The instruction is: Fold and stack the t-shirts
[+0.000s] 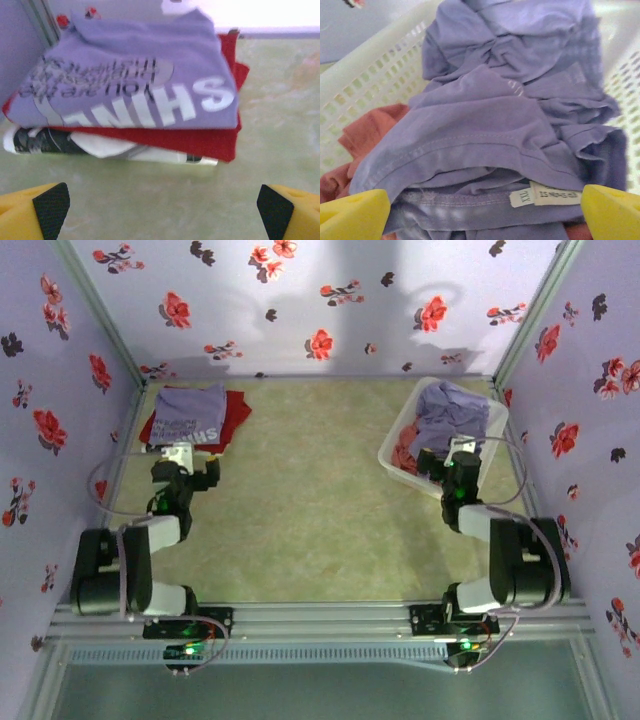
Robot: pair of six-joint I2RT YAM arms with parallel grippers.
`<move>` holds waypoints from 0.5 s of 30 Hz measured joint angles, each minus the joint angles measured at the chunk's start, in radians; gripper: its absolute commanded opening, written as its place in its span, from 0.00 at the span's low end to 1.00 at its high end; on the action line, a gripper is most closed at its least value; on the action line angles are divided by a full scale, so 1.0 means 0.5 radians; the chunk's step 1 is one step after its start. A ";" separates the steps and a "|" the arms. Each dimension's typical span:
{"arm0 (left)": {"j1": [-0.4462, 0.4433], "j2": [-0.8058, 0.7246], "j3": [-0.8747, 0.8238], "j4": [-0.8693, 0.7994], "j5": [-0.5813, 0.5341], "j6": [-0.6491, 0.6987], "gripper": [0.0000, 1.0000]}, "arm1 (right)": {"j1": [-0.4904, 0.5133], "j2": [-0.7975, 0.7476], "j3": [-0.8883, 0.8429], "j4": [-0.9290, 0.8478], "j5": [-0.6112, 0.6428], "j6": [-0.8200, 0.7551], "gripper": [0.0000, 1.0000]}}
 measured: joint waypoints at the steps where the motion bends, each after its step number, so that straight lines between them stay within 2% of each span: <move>1: -0.013 -0.073 0.051 -0.102 -0.011 0.001 0.99 | 0.019 -0.089 0.000 -0.075 0.054 0.005 0.99; 5: -0.099 -0.273 0.284 -0.459 -0.081 -0.006 0.99 | 0.095 -0.451 -0.008 -0.346 0.198 0.056 0.99; 8: -0.241 -0.350 0.446 -0.714 -0.226 -0.172 1.00 | 0.163 -0.729 0.000 -0.654 0.256 0.137 0.99; 12: -0.620 -0.299 0.681 -0.950 -0.430 -0.474 0.99 | 0.229 -0.943 0.125 -1.186 0.303 0.361 0.99; 15: -0.893 -0.027 0.996 -1.093 -0.439 -0.776 0.99 | 0.228 -0.948 0.318 -1.577 0.331 0.501 0.99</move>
